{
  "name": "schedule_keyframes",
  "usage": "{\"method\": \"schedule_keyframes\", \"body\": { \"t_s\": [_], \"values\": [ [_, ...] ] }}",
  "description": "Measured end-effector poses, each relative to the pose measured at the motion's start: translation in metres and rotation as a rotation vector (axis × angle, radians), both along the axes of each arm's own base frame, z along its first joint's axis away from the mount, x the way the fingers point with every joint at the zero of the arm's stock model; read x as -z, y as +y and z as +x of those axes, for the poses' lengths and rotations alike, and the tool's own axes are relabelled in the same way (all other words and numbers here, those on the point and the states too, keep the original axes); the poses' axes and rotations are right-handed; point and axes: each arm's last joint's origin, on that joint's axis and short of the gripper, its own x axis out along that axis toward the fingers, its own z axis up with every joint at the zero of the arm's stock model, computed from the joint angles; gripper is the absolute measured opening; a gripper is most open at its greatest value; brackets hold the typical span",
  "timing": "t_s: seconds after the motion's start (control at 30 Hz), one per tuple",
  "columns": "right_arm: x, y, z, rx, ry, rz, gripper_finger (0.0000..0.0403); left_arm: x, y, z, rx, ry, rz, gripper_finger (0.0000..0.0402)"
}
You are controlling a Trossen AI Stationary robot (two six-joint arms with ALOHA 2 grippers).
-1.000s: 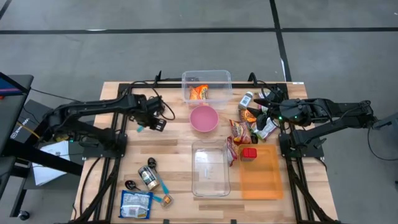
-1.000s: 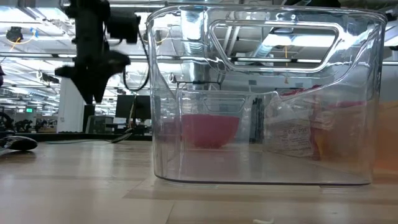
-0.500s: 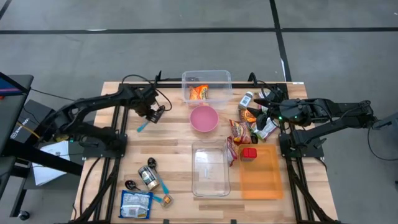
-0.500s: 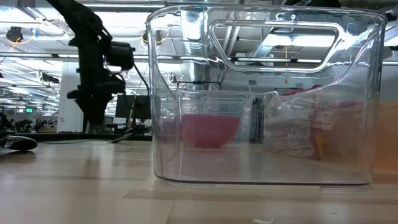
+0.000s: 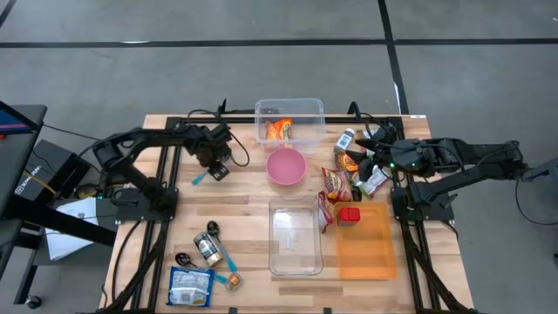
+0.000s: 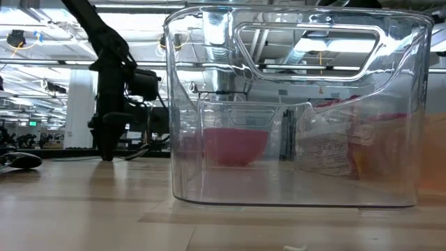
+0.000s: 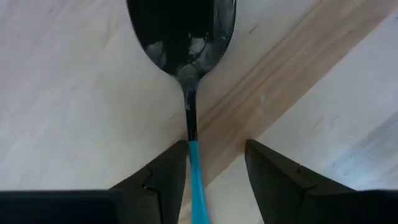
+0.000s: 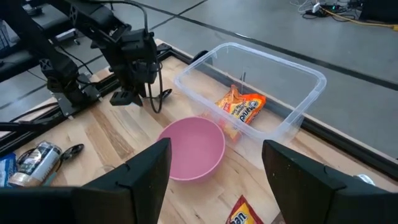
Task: Pick & Place Food Item
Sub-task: Put the blue spoon into the bottom transparent bin
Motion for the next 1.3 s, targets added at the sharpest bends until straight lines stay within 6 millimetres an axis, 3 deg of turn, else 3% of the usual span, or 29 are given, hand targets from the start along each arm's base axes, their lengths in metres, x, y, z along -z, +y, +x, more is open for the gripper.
{"method": "schedule_keyframes", "body": {
  "t_s": [0.3,0.67,0.9,1.3],
  "values": [
    [0.003,0.001,0.004,0.007,0.014,0.009,0.0245,0.004,0.001,0.002,0.021,0.001,-0.014,0.0125],
    [0.007,0.001,0.011,0.006,0.043,0.005,0.0245,0.004,0.002,0.003,-0.011,-0.010,-0.006,0.0009],
    [0.006,0.001,0.011,0.006,0.039,0.005,0.0245,-0.005,-0.001,0.001,-0.026,-0.057,0.008,0.0005],
    [0.006,0.001,0.011,0.002,0.044,-0.001,0.0245,-0.055,-0.033,-0.007,-0.046,-0.290,-0.109,0.0005]
  ]
}}
